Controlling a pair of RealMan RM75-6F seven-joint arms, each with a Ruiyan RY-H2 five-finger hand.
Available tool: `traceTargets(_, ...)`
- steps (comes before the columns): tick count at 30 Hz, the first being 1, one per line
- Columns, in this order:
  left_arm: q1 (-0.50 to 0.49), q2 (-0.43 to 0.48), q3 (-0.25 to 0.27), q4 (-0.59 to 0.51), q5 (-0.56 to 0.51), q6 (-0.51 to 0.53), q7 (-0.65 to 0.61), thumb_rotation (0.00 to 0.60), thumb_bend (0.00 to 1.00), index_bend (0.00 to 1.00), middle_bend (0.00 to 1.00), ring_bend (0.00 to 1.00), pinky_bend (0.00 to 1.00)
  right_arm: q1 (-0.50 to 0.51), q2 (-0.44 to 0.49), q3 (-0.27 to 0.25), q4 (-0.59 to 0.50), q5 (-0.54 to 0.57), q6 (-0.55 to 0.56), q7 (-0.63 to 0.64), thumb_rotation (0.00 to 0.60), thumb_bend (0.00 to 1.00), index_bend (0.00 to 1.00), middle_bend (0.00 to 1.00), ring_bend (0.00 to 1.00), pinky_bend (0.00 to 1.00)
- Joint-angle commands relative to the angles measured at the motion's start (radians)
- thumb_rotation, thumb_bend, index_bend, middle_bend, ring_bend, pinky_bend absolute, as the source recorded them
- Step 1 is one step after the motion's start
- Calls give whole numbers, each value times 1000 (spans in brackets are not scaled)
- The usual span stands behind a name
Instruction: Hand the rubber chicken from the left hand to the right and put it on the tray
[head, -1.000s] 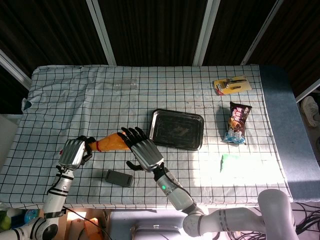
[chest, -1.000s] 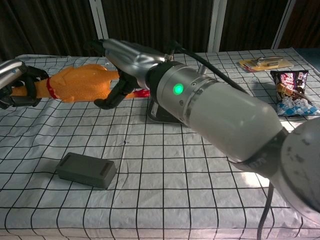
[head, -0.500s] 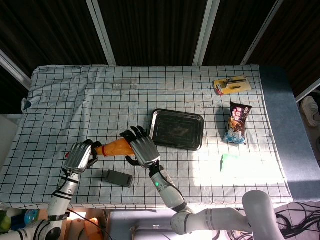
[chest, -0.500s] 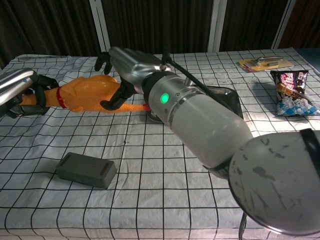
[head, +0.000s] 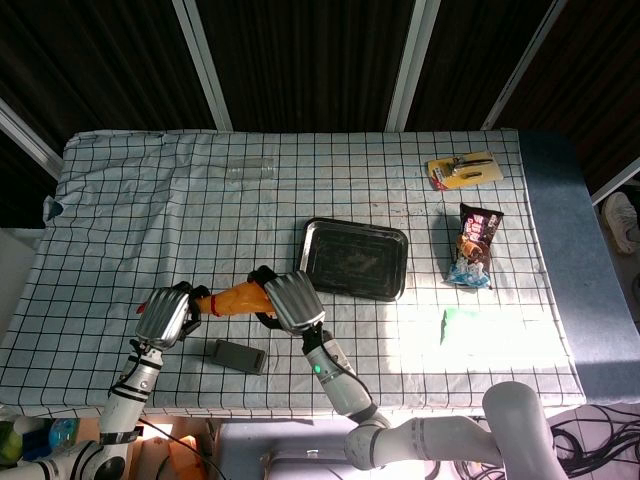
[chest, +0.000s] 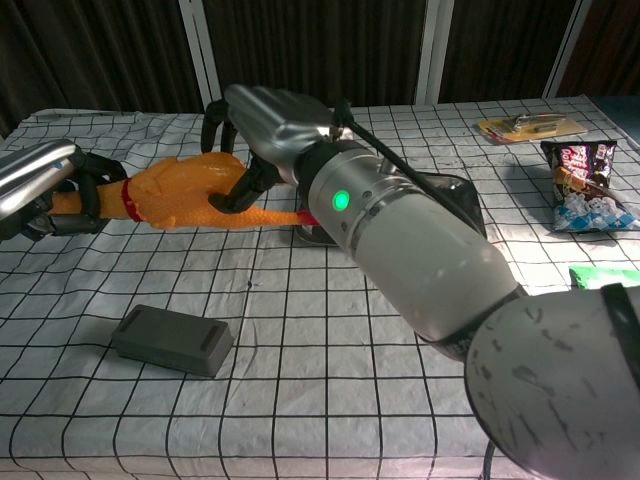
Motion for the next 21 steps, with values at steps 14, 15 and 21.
traceTargets(14,-8,3,-11,9,-29,-34,-6,600,825,635,743,492,797,-8,163,-29,-155,118,-150,-2,600,151,0,0,0,0)
traceTargets(15,-8,4,-11,9,-29,-35,-6,600,825,635,743,492,797,-7,166,-31,-157,120,-149,-5,600,151,0,0,0,0)
traceTargets(21,-8,7,-4,-8,-13,-29,-3,600,825,635,743,492,797,3,166,-42,-150,131,-149,-3,600,151,0,0,0,0)
